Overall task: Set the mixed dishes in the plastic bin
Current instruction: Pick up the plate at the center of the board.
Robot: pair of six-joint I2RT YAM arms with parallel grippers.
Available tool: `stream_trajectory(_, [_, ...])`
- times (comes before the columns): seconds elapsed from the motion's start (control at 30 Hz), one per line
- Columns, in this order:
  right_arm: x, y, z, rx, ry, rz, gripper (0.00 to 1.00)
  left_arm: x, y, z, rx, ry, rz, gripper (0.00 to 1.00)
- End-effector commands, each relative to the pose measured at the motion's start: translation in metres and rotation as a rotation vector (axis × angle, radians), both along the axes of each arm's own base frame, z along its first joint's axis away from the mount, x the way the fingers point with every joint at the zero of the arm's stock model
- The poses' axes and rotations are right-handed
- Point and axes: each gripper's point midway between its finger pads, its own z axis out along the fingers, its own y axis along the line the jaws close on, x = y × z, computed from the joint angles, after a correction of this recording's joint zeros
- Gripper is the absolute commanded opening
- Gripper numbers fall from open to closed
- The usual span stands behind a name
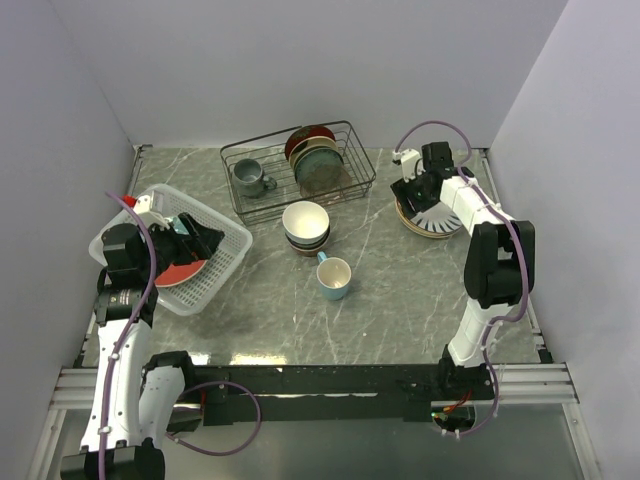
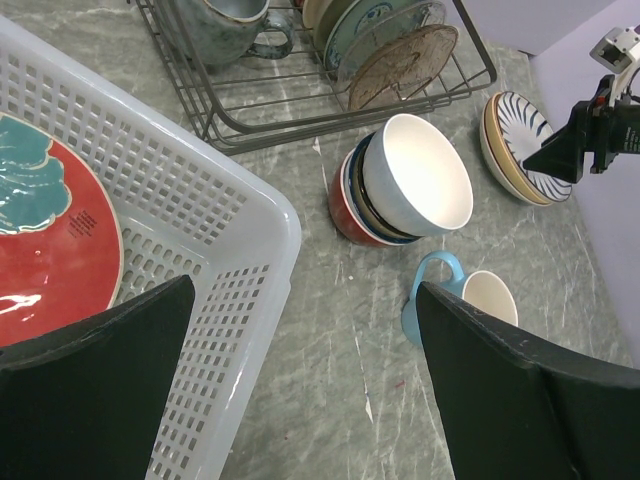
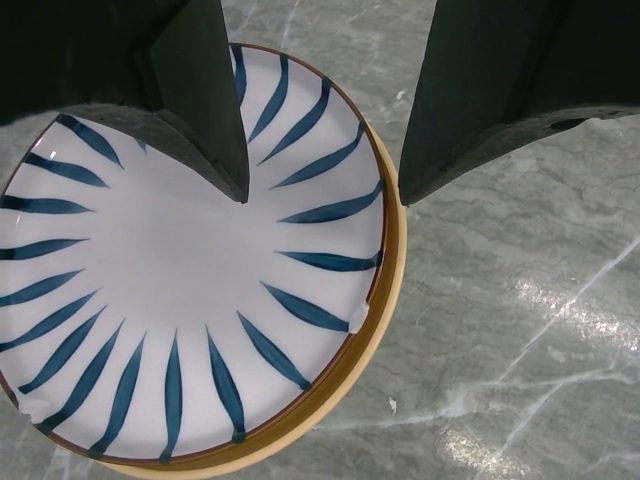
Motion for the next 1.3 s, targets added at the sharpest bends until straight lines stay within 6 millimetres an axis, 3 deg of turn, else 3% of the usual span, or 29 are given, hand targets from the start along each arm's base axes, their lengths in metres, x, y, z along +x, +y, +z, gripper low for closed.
stream_trajectory(0.0, [0.013,0.0,0.011,-0.001,-0.031,-0.018,0.68,0.001,0.0,0.004,0.016,-0.029,-0.009,0.99])
stream_trajectory(0.57, [0.012,-0.001,-0.001,-0.006,-0.004,-0.022,0.66,0.001,-0.001,0.003,0.016,-0.027,-0.011,0.99])
stream_trajectory(1.27, [0.008,-0.02,-0.02,-0.112,0.018,-0.035,0.55,0.001,-0.001,0.004,0.014,-0.028,-0.01,0.99])
